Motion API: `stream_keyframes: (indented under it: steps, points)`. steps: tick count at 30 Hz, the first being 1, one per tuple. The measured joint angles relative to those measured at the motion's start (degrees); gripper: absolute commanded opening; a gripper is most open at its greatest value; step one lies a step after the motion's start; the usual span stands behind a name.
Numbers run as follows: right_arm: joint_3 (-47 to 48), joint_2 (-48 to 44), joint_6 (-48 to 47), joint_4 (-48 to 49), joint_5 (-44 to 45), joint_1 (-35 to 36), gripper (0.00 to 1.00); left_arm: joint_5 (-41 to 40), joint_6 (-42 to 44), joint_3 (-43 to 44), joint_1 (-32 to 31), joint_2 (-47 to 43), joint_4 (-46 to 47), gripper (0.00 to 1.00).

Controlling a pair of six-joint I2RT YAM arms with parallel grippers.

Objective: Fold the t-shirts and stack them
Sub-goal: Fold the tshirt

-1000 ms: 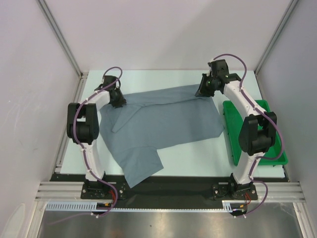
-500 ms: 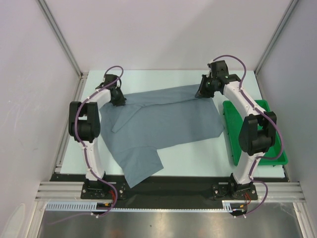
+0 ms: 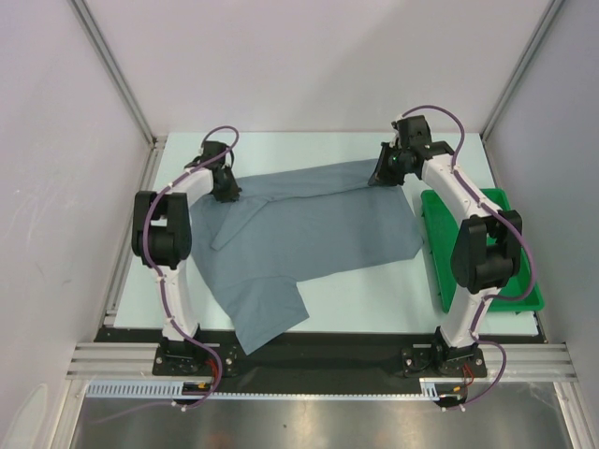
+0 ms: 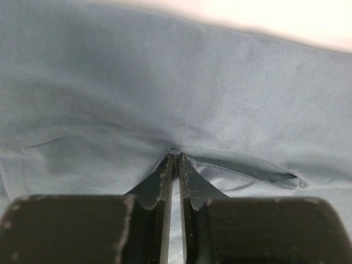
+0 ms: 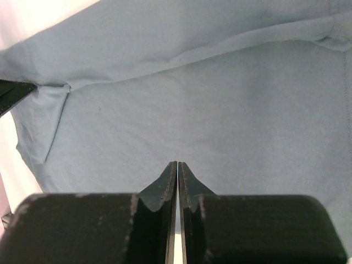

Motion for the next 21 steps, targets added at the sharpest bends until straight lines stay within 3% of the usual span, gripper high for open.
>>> stream_keyframes:
  steps: [3, 11, 21]
  points:
    - [0.0, 0.0, 0.0, 0.0, 0.0, 0.0, 0.08, -0.3, 0.1, 0.0, -0.1, 0.0, 0.0, 0.0]
    - [0.0, 0.0, 0.0, 0.0, -0.2, 0.0, 0.08, -0.3, 0.6, -0.3, -0.8, -1.3, -0.2, 0.0]
    - [0.0, 0.0, 0.0, 0.0, -0.4, 0.4, 0.09, 2.0, 0.0, -12.2, -6.0, -15.8, 1.1, 0.0]
